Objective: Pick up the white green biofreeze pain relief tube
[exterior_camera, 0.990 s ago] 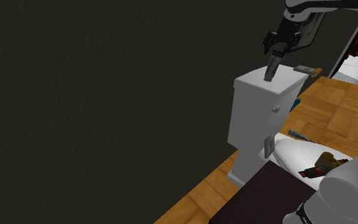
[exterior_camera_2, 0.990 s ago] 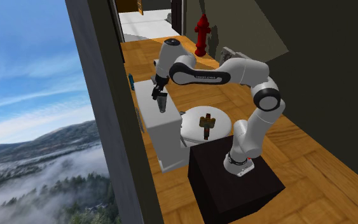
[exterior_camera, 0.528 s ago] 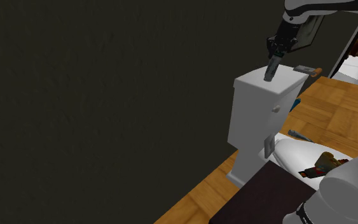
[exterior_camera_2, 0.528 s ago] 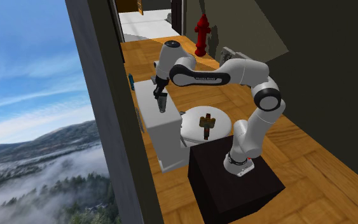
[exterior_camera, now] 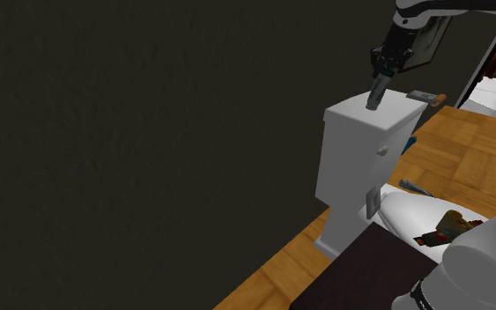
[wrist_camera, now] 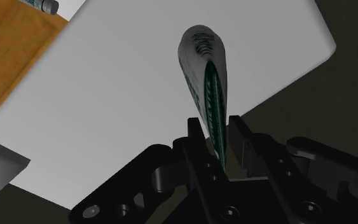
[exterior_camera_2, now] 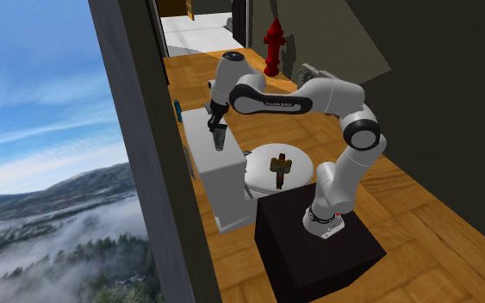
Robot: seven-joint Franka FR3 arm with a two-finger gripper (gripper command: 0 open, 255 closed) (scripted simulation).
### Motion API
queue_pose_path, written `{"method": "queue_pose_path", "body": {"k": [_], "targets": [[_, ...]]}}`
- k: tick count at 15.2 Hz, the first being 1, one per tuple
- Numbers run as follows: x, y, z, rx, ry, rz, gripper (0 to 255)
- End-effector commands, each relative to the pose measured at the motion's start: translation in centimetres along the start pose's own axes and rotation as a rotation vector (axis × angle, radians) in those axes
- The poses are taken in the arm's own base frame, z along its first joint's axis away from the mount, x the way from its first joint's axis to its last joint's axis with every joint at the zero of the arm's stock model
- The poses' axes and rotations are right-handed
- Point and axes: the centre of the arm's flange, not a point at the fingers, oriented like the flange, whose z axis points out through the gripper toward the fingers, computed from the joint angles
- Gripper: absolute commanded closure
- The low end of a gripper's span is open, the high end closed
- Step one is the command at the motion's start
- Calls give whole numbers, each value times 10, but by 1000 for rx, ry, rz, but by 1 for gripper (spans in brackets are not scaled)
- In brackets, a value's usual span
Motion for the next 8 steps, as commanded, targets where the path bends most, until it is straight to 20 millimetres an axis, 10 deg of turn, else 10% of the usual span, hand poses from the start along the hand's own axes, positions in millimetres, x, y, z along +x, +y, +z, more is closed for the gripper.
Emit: {"method": "queue_pose_path", "body": {"k": [1, 8], "targets": [[3, 1, -10, 0, 0, 0, 255], [15, 2, -45, 0, 0, 0, 255]]}}
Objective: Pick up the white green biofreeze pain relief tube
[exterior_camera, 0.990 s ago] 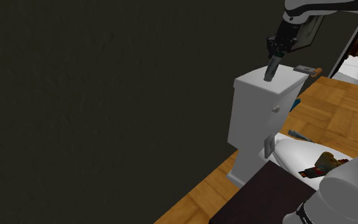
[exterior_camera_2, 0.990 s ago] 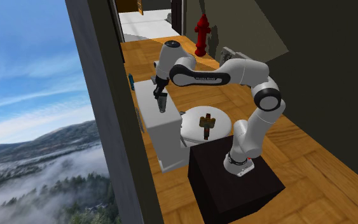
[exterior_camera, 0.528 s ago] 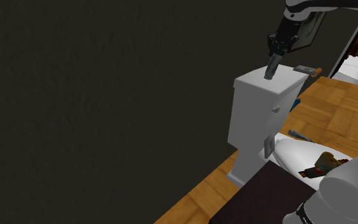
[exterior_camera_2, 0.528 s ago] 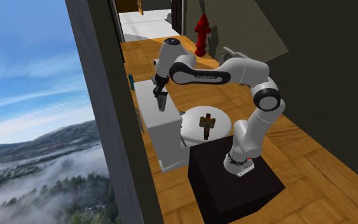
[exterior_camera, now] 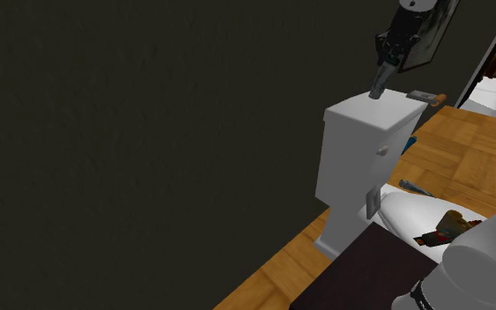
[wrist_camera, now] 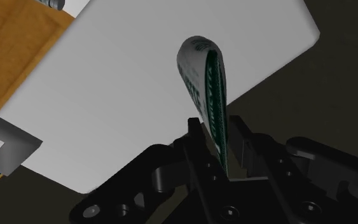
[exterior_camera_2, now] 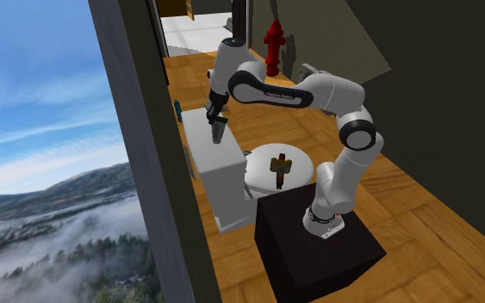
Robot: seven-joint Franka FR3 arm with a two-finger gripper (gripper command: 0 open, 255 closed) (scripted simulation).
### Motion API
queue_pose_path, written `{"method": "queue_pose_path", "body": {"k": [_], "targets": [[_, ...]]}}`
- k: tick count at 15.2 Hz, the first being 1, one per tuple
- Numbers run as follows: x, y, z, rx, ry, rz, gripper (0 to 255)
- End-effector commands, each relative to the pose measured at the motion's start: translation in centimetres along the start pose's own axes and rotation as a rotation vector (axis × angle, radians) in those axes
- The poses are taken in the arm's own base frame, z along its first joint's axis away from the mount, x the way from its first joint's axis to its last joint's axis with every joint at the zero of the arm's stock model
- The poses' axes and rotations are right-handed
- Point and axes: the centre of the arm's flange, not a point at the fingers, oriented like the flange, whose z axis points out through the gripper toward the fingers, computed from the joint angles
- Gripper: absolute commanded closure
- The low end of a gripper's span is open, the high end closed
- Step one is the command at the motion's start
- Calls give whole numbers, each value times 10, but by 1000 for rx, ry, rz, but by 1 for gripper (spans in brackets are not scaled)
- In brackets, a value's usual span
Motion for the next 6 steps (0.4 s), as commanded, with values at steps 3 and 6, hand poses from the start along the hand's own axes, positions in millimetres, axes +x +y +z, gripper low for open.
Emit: {"method": "queue_pose_path", "body": {"k": [3, 6], "targets": [[7, 0, -21, 0, 0, 0, 255], [9, 0, -27, 0, 0, 0, 255]]}}
